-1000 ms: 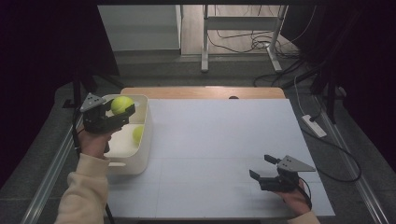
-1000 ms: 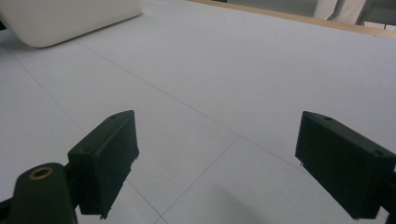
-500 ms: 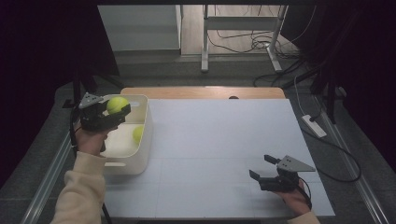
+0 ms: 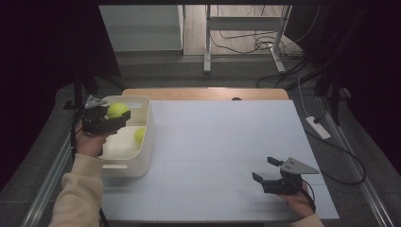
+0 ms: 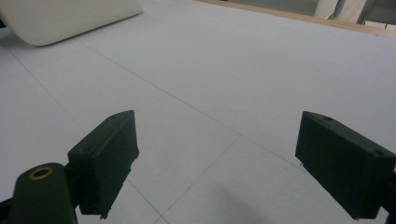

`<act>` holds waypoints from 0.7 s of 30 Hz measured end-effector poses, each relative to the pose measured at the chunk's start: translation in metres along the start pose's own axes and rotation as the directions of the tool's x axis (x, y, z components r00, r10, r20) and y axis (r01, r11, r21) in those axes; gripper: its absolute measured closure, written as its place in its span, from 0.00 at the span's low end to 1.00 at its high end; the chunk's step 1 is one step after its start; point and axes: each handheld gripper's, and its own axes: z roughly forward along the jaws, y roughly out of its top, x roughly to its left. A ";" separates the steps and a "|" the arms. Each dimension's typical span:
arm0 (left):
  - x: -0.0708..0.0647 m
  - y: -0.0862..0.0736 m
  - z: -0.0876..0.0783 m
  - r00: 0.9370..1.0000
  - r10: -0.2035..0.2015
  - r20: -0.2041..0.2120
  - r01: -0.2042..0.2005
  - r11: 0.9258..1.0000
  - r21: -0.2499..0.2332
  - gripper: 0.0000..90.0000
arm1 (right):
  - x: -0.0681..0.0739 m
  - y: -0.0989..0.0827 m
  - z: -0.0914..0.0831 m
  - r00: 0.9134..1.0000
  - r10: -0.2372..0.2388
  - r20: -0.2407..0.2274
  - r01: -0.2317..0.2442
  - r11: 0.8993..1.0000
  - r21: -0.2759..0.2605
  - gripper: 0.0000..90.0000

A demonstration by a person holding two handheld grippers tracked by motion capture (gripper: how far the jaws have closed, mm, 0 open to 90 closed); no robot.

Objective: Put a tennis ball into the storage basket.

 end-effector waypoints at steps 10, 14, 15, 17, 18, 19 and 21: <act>0.002 -0.002 0.004 0.999 0.008 -0.034 -0.006 0.998 0.065 0.29 | 0.000 0.000 0.001 1.000 0.000 -0.003 0.000 1.000 0.002 0.15; 0.003 -0.003 0.004 0.999 0.008 -0.037 -0.005 0.998 0.069 0.29 | 0.000 0.000 0.000 1.000 0.001 -0.003 -0.001 1.000 0.001 0.15; 0.003 -0.003 0.004 0.999 0.008 -0.037 -0.005 0.998 0.069 0.29 | 0.000 0.000 0.000 1.000 0.001 -0.003 -0.001 1.000 0.000 0.15; 0.003 -0.003 0.004 0.999 0.010 -0.037 -0.007 0.997 0.071 0.29 | 0.000 0.000 0.000 1.000 0.001 -0.003 -0.001 1.000 0.000 0.15; 0.004 -0.003 0.004 0.999 0.010 -0.036 -0.007 0.997 0.071 0.29 | 0.000 0.000 0.000 1.000 0.001 -0.004 -0.001 1.000 0.000 0.15; 0.004 -0.003 0.004 0.999 0.008 -0.036 -0.006 0.998 0.069 0.29 | 0.000 0.000 0.000 1.000 0.001 -0.004 -0.001 1.000 0.000 0.15; 0.004 -0.003 0.004 0.999 0.005 -0.038 -0.003 0.998 0.068 0.29 | 0.000 0.000 0.000 1.000 0.001 -0.004 -0.001 1.000 0.000 0.15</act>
